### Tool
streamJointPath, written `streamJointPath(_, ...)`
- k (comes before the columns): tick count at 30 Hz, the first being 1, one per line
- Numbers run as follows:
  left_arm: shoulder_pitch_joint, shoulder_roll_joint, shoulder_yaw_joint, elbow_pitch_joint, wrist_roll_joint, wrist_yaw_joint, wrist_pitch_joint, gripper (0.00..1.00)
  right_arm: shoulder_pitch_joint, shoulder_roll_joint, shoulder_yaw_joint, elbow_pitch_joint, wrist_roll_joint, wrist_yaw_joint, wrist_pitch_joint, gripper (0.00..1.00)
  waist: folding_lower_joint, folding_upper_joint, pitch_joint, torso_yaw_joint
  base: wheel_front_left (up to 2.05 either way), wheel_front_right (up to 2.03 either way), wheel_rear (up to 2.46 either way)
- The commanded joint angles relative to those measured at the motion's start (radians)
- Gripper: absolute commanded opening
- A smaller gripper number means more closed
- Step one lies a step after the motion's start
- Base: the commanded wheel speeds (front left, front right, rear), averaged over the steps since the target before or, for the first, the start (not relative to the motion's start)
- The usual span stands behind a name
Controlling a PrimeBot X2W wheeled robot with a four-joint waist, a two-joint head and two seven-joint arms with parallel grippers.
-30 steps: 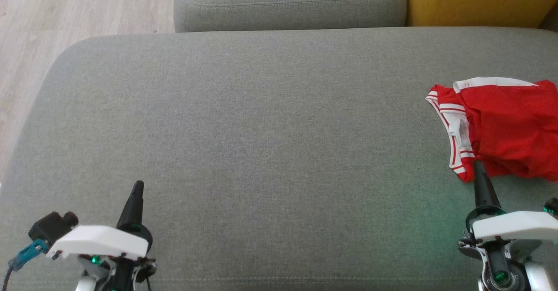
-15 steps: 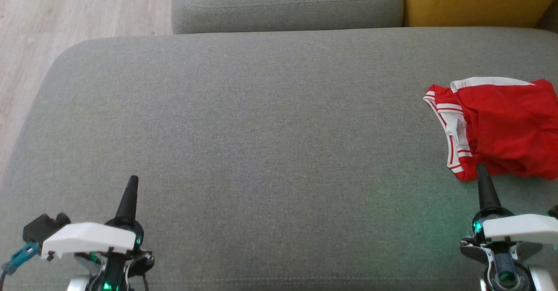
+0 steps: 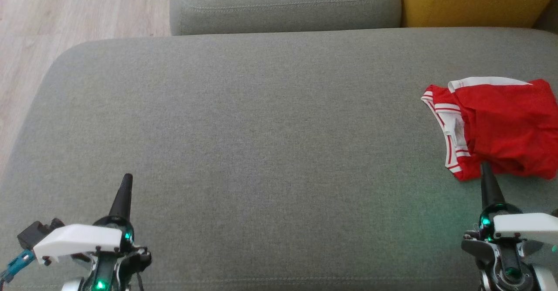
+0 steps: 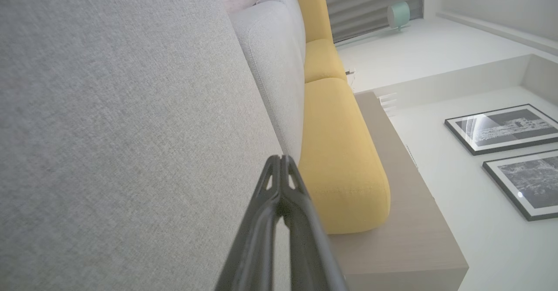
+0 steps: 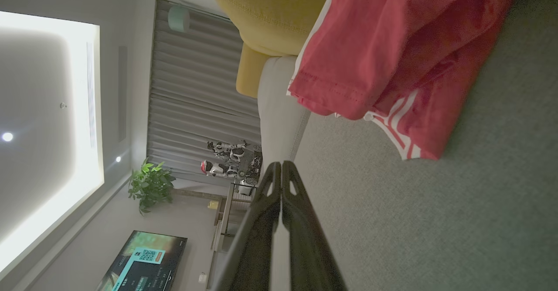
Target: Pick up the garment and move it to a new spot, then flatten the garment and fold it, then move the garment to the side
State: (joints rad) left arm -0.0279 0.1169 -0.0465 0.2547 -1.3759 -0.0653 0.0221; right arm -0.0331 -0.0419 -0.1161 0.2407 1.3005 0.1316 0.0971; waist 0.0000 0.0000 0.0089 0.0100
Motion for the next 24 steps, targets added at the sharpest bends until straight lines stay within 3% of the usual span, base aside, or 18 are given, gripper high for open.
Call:
streamJointPath(1,-0.064,0.000,0.047,-0.026,-0.035,-0.017,0.011,0.00,-0.055,-0.007,0.012,-0.026,0.046,-0.001,0.004,0.00,0.0000,0.0000,-0.001,-0.001,0.00,0.00,0.00)
streamJointPath(24,-0.078,-0.052,0.140,-0.010,-0.249,-0.065,0.075,0.00,-0.075,-0.008,0.002,0.004,0.307,-0.001,0.016,0.00,0.0000,0.0000,-0.006,-0.010,0.00,0.00,0.00)
